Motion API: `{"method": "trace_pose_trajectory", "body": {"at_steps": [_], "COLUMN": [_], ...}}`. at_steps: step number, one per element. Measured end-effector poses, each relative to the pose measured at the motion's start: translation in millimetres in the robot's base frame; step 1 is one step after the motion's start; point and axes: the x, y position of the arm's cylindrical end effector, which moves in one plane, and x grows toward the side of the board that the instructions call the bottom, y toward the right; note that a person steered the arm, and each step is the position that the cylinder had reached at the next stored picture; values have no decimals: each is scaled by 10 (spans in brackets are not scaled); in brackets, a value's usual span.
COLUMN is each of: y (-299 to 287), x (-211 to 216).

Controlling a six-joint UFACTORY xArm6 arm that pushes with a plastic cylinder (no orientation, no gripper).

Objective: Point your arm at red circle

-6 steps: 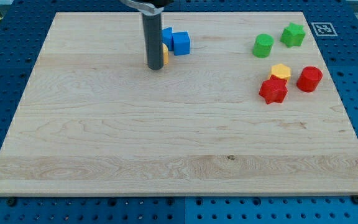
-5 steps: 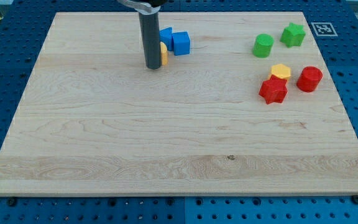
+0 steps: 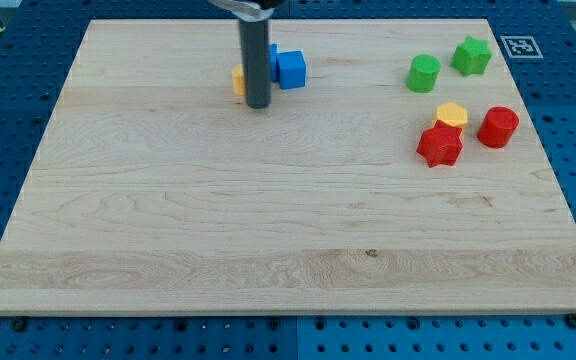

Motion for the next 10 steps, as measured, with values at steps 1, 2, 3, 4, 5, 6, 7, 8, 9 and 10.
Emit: {"method": "trace_pose_trajectory", "body": {"at_steps": [1,2,3,4,5,6,7,8,9,10], "y": [-312,-513,-398,233,901,1427,2199,2927,3589,3446], "x": [-168,-258,-19,426,369,163,159,149,291,608]}}
